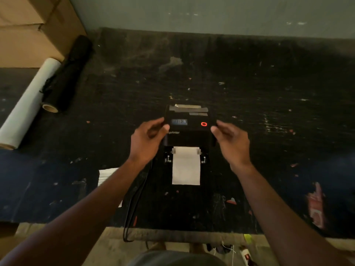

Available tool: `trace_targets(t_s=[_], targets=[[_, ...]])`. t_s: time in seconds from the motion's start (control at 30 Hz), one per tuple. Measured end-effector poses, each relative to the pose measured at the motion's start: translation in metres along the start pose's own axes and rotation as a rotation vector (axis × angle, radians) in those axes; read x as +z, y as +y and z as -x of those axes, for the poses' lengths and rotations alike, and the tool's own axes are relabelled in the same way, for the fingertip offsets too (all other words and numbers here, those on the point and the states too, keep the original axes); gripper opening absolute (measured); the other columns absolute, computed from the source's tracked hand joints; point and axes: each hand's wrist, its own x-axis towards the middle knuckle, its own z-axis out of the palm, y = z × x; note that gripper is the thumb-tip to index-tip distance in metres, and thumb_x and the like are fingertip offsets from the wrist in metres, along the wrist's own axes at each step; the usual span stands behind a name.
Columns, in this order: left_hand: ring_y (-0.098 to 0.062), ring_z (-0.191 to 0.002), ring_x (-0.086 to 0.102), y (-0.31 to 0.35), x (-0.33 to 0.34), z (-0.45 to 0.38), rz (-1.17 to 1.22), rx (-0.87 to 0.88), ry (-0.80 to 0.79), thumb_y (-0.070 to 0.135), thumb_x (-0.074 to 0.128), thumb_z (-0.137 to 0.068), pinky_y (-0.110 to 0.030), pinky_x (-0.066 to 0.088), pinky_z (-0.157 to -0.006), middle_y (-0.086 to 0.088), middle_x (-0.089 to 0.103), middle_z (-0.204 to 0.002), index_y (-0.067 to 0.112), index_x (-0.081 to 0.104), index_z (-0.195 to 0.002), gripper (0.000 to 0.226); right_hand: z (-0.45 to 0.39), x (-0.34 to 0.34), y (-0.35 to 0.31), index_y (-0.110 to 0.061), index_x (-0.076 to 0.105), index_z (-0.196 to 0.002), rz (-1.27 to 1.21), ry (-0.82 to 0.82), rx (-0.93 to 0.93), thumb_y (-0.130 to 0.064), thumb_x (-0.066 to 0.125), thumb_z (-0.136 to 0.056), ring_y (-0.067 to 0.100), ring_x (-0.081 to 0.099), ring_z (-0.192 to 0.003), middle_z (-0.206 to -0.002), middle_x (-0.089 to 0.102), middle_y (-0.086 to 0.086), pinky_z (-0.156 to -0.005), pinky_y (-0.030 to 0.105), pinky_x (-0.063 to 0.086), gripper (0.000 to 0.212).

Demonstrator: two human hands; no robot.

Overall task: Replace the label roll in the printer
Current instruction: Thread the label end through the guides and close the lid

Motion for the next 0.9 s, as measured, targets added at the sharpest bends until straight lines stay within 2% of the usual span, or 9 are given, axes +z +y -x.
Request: trace_targets(t_s=[0.1, 0.17, 0.23, 0.3, 0.4, 0.53, 0.6, 0.7, 0.9], targets=[[0.002, -0.115, 0.069, -0.025, 0.012, 0.028, 0.09, -0.044, 0.006, 0.031, 0.076, -0.092, -0.008, 0.055, -0.084, 0.01, 0.065, -0.136, 0.027, 0.059, -0.143, 0.054, 0.027, 0.004, 0.026, -0.026, 0.065, -0.135, -0.043, -0.023, 0.013, -0.025, 0.076, -0.091, -0.013, 0.061, -0.111, -0.132, 0.067, -0.012, -0.094, 0.015, 0.052, 0.046], [-0.004, -0.119, 0.068, -0.038, 0.021, 0.04, 0.109, -0.071, 0.005, 0.018, 0.079, -0.091, -0.008, 0.054, -0.088, 0.007, 0.062, -0.139, 0.024, 0.059, -0.144, 0.058, 0.042, 0.008, 0.041, -0.022, 0.062, -0.139, -0.03, -0.036, 0.027, -0.017, 0.076, -0.091, -0.001, 0.061, -0.122, -0.14, 0.065, -0.004, -0.099, 0.022, 0.052, 0.05], [-0.005, -0.12, 0.066, -0.049, 0.027, 0.048, 0.114, -0.096, -0.002, 0.009, 0.08, -0.089, -0.009, 0.052, -0.093, 0.004, 0.061, -0.14, 0.023, 0.059, -0.144, 0.06, 0.053, 0.012, 0.052, -0.021, 0.06, -0.141, -0.026, -0.052, 0.037, -0.01, 0.075, -0.09, 0.007, 0.059, -0.128, -0.142, 0.064, 0.0, -0.098, 0.019, 0.052, 0.054], [-0.007, -0.123, 0.065, -0.054, 0.031, 0.053, 0.127, -0.111, 0.001, 0.005, 0.079, -0.089, -0.005, 0.051, -0.09, 0.001, 0.062, -0.142, 0.024, 0.059, -0.144, 0.062, 0.058, 0.016, 0.058, -0.02, 0.059, -0.141, -0.042, -0.056, 0.029, -0.006, 0.075, -0.09, 0.007, 0.059, -0.129, -0.142, 0.064, 0.001, -0.088, 0.006, 0.05, 0.056], [-0.005, -0.121, 0.066, -0.059, 0.035, 0.055, 0.139, -0.107, 0.027, 0.002, 0.079, -0.088, -0.005, 0.051, -0.088, -0.001, 0.062, -0.142, 0.024, 0.059, -0.143, 0.063, 0.059, 0.018, 0.061, -0.02, 0.06, -0.14, -0.029, -0.047, 0.022, -0.005, 0.075, -0.089, 0.007, 0.059, -0.128, -0.14, 0.064, -0.001, -0.083, 0.002, 0.048, 0.055], [-0.009, -0.13, 0.063, -0.065, 0.035, 0.059, 0.151, -0.124, 0.003, 0.005, 0.079, -0.089, -0.024, 0.056, -0.1, 0.0, 0.061, -0.145, 0.026, 0.057, -0.145, 0.064, 0.063, 0.02, 0.067, -0.016, 0.062, -0.137, -0.052, -0.034, 0.01, 0.0, 0.076, -0.088, 0.006, 0.062, -0.12, -0.134, 0.067, 0.001, -0.08, -0.002, 0.046, 0.054], [-0.007, -0.13, 0.061, -0.067, 0.035, 0.059, 0.127, -0.119, -0.001, 0.009, 0.079, -0.09, -0.019, 0.053, -0.1, 0.003, 0.06, -0.146, 0.029, 0.056, -0.147, 0.065, 0.062, 0.021, 0.069, -0.014, 0.064, -0.135, -0.067, -0.029, 0.015, 0.002, 0.076, -0.087, 0.002, 0.064, -0.113, -0.13, 0.067, 0.0, -0.078, -0.002, 0.046, 0.053], [-0.004, -0.129, 0.06, -0.067, 0.035, 0.058, 0.128, -0.13, 0.003, 0.009, 0.079, -0.09, -0.002, 0.049, -0.087, 0.003, 0.06, -0.146, 0.029, 0.056, -0.147, 0.065, 0.058, 0.022, 0.071, -0.015, 0.065, -0.132, -0.064, -0.025, 0.039, 0.001, 0.078, -0.085, -0.01, 0.061, -0.105, -0.127, 0.068, -0.004, -0.079, -0.002, 0.046, 0.051], [0.001, -0.123, 0.059, -0.065, 0.037, 0.059, 0.101, -0.125, 0.019, 0.008, 0.078, -0.09, 0.003, 0.046, -0.081, 0.003, 0.06, -0.147, 0.026, 0.055, -0.147, 0.065, 0.054, 0.025, 0.07, -0.022, 0.065, -0.129, -0.034, -0.008, 0.068, -0.003, 0.079, -0.084, -0.015, 0.058, -0.102, -0.125, 0.066, -0.012, -0.073, -0.006, 0.043, 0.051]])
